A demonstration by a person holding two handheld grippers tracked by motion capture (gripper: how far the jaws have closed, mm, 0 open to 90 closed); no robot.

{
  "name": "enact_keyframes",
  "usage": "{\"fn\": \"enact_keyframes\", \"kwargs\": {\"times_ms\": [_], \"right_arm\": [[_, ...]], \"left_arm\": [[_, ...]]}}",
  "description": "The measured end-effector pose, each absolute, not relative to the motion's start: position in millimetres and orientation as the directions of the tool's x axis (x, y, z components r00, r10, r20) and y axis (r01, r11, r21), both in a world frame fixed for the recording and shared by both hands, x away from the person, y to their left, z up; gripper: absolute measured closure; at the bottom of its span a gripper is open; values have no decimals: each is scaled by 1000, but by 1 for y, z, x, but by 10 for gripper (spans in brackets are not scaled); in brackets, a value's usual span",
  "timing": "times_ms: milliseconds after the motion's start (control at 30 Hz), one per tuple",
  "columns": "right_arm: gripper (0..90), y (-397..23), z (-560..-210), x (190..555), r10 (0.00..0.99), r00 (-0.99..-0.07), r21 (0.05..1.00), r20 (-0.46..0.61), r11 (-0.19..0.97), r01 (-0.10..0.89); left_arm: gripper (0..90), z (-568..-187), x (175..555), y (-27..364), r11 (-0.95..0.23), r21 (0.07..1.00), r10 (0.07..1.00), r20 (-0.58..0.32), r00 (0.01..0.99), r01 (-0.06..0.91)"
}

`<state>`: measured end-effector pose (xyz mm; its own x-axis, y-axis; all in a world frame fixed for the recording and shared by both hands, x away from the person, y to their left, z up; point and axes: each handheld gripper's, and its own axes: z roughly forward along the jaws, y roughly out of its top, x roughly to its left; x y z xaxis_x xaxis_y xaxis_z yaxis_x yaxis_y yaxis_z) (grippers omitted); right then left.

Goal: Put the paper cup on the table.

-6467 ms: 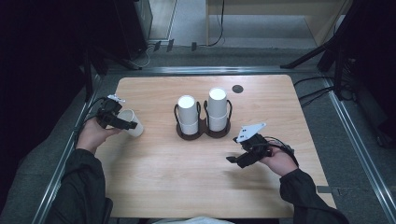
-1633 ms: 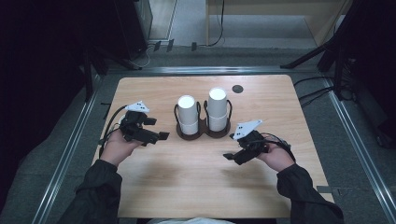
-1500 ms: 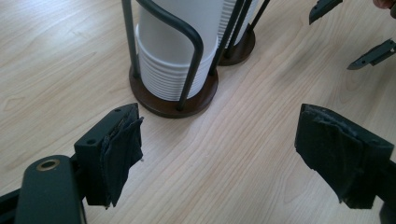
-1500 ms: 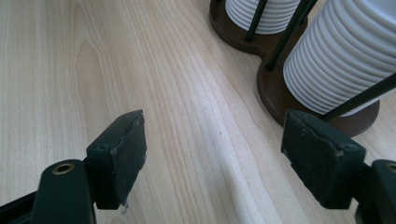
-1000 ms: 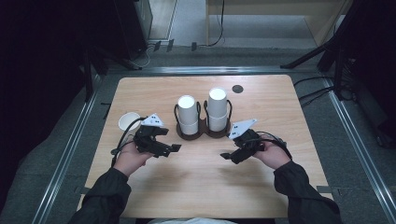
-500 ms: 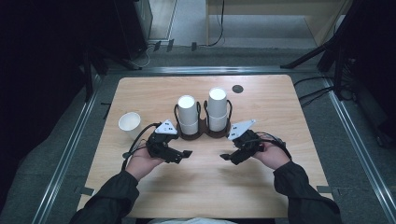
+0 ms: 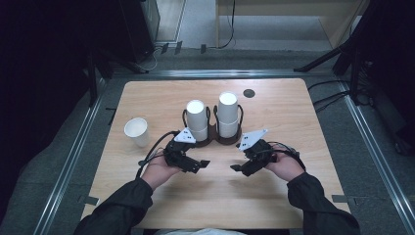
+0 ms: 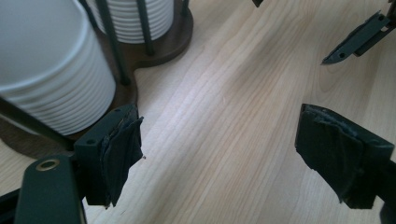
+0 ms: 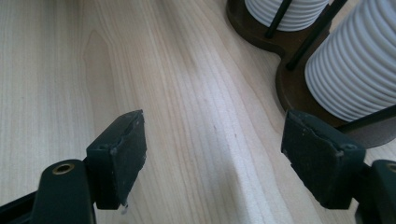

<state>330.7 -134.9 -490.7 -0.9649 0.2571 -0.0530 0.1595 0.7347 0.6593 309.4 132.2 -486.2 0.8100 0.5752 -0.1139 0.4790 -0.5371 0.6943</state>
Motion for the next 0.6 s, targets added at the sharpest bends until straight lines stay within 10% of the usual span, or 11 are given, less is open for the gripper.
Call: {"fn": "enact_keyframes", "kwargs": {"times_ms": [600], "right_arm": [[230,-139,-494,319,263,-963,650,-53,742,167]], "left_arm": [[148,-493,314,113,-589,672,520,-110,847,449]]}}
